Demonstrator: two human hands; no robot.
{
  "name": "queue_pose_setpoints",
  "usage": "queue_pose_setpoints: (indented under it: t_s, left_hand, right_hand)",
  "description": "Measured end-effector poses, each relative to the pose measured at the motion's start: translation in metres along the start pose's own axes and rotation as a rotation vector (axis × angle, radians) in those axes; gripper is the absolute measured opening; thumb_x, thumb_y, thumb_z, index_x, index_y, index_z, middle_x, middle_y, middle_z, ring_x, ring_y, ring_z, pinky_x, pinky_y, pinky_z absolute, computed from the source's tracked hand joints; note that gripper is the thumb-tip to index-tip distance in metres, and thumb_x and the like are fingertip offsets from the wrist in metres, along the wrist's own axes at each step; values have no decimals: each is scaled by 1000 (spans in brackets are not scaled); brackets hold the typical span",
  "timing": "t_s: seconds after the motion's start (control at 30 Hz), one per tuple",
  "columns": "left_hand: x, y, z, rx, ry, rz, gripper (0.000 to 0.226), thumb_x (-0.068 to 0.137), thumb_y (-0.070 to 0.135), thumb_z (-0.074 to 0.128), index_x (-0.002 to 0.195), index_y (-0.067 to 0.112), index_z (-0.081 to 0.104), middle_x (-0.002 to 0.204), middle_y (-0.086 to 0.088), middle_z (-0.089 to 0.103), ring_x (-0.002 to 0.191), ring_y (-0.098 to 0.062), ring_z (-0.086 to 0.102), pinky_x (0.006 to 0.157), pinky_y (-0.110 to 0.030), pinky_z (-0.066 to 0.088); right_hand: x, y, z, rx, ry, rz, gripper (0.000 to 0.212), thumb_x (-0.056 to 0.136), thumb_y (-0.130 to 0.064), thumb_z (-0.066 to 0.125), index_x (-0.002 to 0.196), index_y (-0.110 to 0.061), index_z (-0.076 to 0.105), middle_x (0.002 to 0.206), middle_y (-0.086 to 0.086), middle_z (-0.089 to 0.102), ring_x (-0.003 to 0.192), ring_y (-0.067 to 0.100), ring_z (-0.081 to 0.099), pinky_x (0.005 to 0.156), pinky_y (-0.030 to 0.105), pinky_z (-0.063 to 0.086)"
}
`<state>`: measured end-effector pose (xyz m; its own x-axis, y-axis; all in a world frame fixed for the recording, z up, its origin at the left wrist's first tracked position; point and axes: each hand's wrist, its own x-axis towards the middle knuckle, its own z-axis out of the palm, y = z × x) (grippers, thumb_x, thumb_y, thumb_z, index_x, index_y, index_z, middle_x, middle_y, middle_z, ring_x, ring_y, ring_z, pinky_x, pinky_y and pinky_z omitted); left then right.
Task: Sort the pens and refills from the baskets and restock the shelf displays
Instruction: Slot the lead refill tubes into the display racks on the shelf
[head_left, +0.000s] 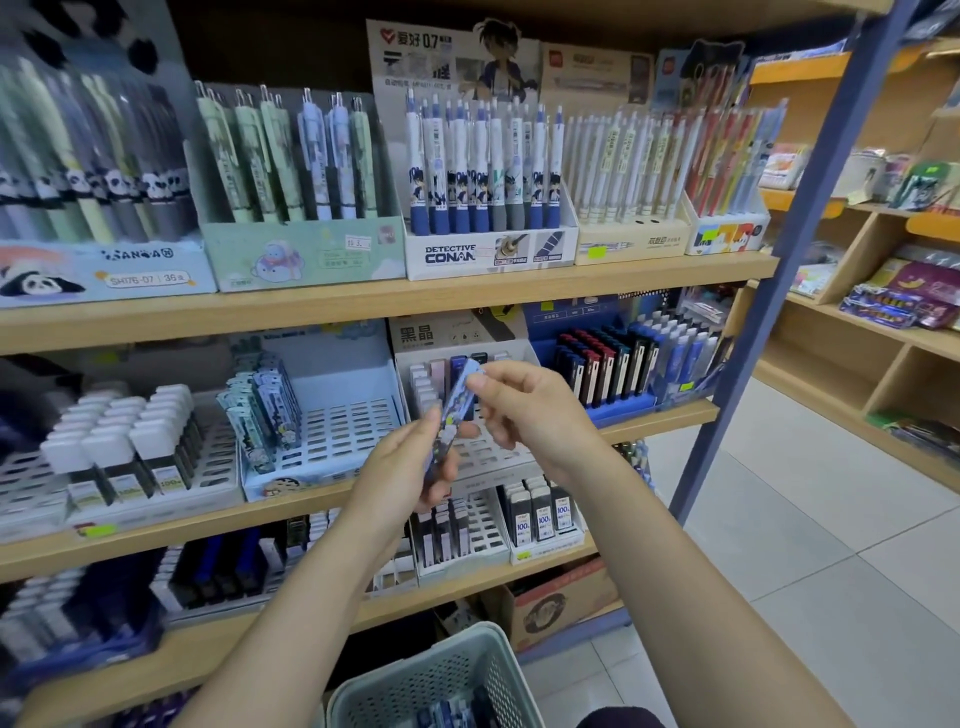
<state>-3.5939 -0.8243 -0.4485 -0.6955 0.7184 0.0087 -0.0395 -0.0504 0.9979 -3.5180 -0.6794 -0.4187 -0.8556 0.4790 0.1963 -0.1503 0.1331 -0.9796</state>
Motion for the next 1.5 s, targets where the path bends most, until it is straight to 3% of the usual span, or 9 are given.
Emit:
queue_pose_setpoints:
  t_s: [0.27,0.43,0.53,0.63,0.77,1.0,1.13,1.33,1.5]
  left_hand:
    - [-15,2,-31,51,136,32,37,107,35,44,95,10,67,66,2,59,50,-10,45,45,-19,35]
    - [-24,-4,-69,124,236,86,34,105,34,48,91,15,72,66,4,63,54,-13,52,49,-20,40]
    - [-28,-17,-102,398,360,176,31,105,32,50,93,20,75,88,5,69,82,-10,62,69,-22,44]
    - [-31,-35,-138,768,455,244,29,104,25,51,124,16,70,123,5,58,120,-15,48,92,-19,33]
    - [-29,-49,-158,1073,415,234,40,104,32,48,140,16,59,136,0,53,127,-21,39,107,-34,32]
    - [-19,-62,-171,1238,384,324,36,101,33,49,129,20,66,133,3,56,122,-21,43,99,-42,38]
    - [-20,-74,-176,1257,412,396,32,93,29,59,122,19,70,127,1,62,117,-23,44,91,-47,43]
    - [-20,-79,-179,1208,387,398,55,91,46,36,129,20,67,131,5,61,120,-17,38,95,-43,39]
    - [-19,-81,-181,1205,400,424,56,91,47,35,128,20,67,130,5,62,119,-16,37,93,-42,38]
  right_hand:
    - [-4,2,49,-47,-67,14,10,93,-12,68,84,-10,68,67,3,64,54,12,55,55,25,49]
    - [5,7,87,-248,-118,19,12,94,-19,68,85,-13,67,68,0,65,56,10,60,64,29,53]
    - [14,9,116,-277,-114,2,10,99,-13,60,99,-4,62,81,5,66,61,11,65,63,31,56]
    - [27,17,137,-245,-36,32,7,102,-11,52,100,-7,56,93,10,63,73,23,69,76,45,60]
    - [48,30,156,-259,7,35,5,104,-10,49,101,-10,53,95,7,58,78,25,66,83,48,59]
    - [68,40,166,-395,-23,66,19,104,-10,50,85,-14,48,95,9,60,79,26,67,82,48,59]
    - [73,35,168,-563,-83,20,14,104,-9,49,91,-7,50,85,11,61,74,23,65,83,47,58]
    - [75,41,184,-916,-148,-48,27,103,-9,50,78,-8,42,79,11,61,79,27,62,80,46,55]
    - [72,52,182,-682,17,-18,13,95,-17,67,85,-11,65,69,3,66,74,27,70,79,44,58]
